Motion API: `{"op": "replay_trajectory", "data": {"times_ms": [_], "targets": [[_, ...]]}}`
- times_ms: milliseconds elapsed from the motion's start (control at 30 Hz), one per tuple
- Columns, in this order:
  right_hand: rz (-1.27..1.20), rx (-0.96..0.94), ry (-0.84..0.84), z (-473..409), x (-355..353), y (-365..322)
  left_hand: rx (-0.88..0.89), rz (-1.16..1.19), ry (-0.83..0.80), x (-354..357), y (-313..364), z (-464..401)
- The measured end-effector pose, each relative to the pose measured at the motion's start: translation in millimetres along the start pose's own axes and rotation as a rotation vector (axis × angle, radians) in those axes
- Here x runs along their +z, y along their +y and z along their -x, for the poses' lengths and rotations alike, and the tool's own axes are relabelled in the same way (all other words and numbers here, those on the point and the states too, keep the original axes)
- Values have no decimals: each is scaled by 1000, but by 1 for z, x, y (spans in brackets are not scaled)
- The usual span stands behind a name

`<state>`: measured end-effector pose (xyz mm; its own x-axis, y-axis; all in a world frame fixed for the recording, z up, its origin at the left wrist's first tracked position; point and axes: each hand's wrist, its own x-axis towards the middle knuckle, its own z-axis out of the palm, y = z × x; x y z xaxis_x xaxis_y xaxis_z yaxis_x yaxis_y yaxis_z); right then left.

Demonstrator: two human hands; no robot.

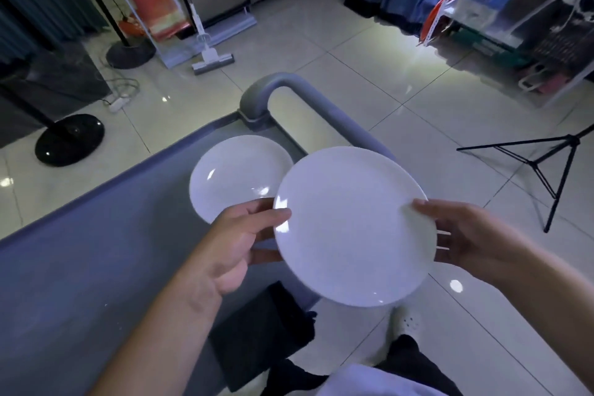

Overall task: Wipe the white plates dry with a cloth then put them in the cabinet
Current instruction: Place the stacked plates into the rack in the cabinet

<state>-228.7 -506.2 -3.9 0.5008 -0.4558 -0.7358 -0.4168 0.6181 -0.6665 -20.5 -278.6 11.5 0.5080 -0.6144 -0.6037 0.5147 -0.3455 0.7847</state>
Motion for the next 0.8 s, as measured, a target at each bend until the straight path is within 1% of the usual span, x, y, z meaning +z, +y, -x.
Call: {"op": "replay_trajectory", "data": {"times_ms": [133,233,333,433,600,800], "targets": [[-72,-26,15,0,-88,-13,-25,-13,-19,95,1,-19],[-72,-45,42,-2,-167,-28,-73,-38,-44,178,-4,-43],[-92,-49,54,-6,-249,-45,-153,-40,-36,263,-11,-72],[-131,-36,95,-14,-310,-58,-204,-53,-40,324,-12,-96],[-203,-11,89,-49,-381,-87,-243,-75,-70,389,6,-151],[-247,9,157,-118,-427,-152,-208,-181,-141,443,52,-254]]}}
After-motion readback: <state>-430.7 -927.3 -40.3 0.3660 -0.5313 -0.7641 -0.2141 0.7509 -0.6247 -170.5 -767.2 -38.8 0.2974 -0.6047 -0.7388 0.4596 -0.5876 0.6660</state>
